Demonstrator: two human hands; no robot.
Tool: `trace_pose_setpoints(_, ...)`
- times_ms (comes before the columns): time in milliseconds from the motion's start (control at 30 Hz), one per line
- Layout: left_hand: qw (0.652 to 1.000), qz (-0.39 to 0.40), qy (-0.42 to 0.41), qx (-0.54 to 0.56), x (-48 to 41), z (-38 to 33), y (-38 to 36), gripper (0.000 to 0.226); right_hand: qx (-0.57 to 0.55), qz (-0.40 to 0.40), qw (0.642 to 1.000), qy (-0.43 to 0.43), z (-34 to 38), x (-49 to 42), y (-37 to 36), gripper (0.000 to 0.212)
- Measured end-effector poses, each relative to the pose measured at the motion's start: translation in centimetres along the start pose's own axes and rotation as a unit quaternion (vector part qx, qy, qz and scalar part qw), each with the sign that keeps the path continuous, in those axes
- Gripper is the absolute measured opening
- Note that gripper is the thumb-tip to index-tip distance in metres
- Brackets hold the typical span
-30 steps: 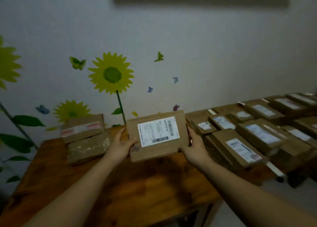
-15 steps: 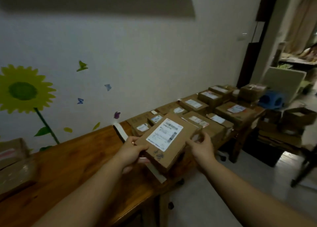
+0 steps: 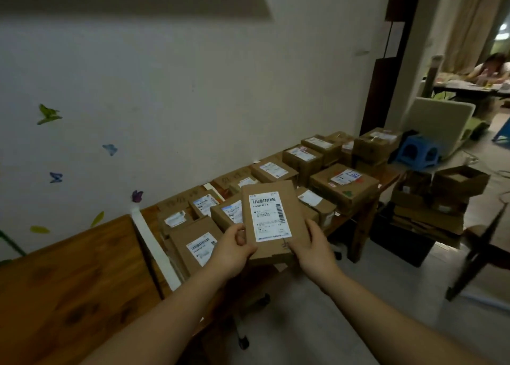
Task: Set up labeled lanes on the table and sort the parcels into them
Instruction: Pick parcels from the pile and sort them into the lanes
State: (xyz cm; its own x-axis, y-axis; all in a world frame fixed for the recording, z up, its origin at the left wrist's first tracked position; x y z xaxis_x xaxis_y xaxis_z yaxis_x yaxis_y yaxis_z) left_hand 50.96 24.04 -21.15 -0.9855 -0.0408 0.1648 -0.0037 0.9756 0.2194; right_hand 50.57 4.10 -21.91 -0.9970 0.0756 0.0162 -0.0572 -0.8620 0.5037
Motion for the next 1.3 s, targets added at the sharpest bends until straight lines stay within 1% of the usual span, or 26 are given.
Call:
trace_pose_setpoints(67,1.000,0.008,0.005,-0.001,-1.6,0.2,-0.7,0.052,0.058,0.038,0.997,0.039,0.2,-1.3,-0.6,0.078)
trace_pose_setpoints(133,1.000,0.011,0.008,0.003,-3.9,0.0,-0.9,0.053,0.129,0.077,0.988,0.042,-0.3,-3.4,-1.1,0.086)
trace_pose_setpoints(200,0.999,0.020,-0.012,-0.040,-6.6,-0.7,-1.1,0.060,0.180,0.092,0.977,0.063,-0.3,-5.9,-1.2,0.078)
trace_pose_setpoints(267,0.990,0.060,-0.057,-0.113,-9.3,-1.9,-2.2,0.071,0.207,0.081,0.970,0.099,0.5,-8.5,-0.6,0.069)
trace_pose_setpoints(333,0.978,0.096,-0.082,-0.165,-11.9,-2.6,-3.8,0.079,0.225,0.069,0.964,0.120,1.2,-11.4,0.3,0.070)
trace_pose_setpoints(367,0.977,0.097,-0.087,-0.170,-13.2,-2.8,-4.2,0.078,0.238,0.064,0.962,0.121,1.3,-12.8,0.8,0.070)
trace_pose_setpoints(467,0.980,0.073,-0.117,-0.142,-16.1,-3.7,-4.8,0.070,0.266,0.058,0.953,0.129,1.2,-16.2,1.9,0.073)
trace_pose_setpoints(567,0.975,0.061,-0.162,-0.140,-17.8,-4.9,-5.2,0.063,0.268,0.050,0.952,0.141,0.6,-19.0,2.4,0.082)
trace_pose_setpoints(667,0.975,0.023,-0.174,-0.137,-19.4,-5.3,-5.1,0.066,0.232,0.041,0.962,0.134,0.0,-22.0,3.0,0.091)
trace_pose_setpoints(767,0.978,-0.015,-0.168,-0.122,-20.7,-5.5,-5.6,0.073,0.206,0.060,0.961,0.172,0.1,-24.7,2.9,0.093)
trace_pose_setpoints(867,0.979,-0.055,-0.171,-0.100,-21.3,-6.2,-6.9,0.072,0.180,0.078,0.961,0.197,-0.5,-27.2,3.5,0.092)
trace_pose_setpoints(967,0.977,-0.104,-0.146,-0.115,-22.0,-5.9,-8.7,0.068,0.202,0.108,0.943,0.242,-1.8,-29.4,4.1,0.088)
trace_pose_setpoints(1033,0.977,-0.119,-0.117,-0.130,-21.9,-4.9,-9.6,0.066,0.230,0.136,0.931,0.248,-2.9,-30.2,3.7,0.084)
trace_pose_setpoints(1067,0.978,-0.119,-0.093,-0.142,-21.9,-4.2,-10.3,0.065,0.242,0.159,0.925,0.244,-3.9,-30.5,3.5,0.082)
trace_pose_setpoints(1133,0.978,-0.105,-0.017,-0.177,-21.4,-2.0,-11.7,0.064,0.262,0.212,0.910,0.241,-5.9,-30.2,2.8,0.077)
trace_pose_setpoints(1200,0.968,-0.078,0.039,-0.235,-20.2,0.1,-13.1,0.062,0.271,0.260,0.892,0.252,-7.8,-29.2,1.8,0.070)
trace_pose_setpoints(1300,0.935,-0.061,0.055,-0.344,-19.0,1.3,-14.7,0.053,0.291,0.293,0.874,0.257,-10.2,-28.1,0.6,0.061)
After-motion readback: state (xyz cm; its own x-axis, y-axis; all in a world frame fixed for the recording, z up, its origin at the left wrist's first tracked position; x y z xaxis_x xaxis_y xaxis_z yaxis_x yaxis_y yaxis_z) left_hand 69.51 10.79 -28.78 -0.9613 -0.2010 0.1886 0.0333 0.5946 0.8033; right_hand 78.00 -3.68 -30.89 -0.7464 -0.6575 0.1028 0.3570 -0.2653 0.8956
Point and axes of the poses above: each hand's wrist, its own x-axis away from the middle knuckle, its own y-axis out of the back of the hand, z = x × y, the point moved 10 cm from there along -x, towards the middle knuckle, and after that the axes turned 13 degrees about x, right-handed, at the moved point
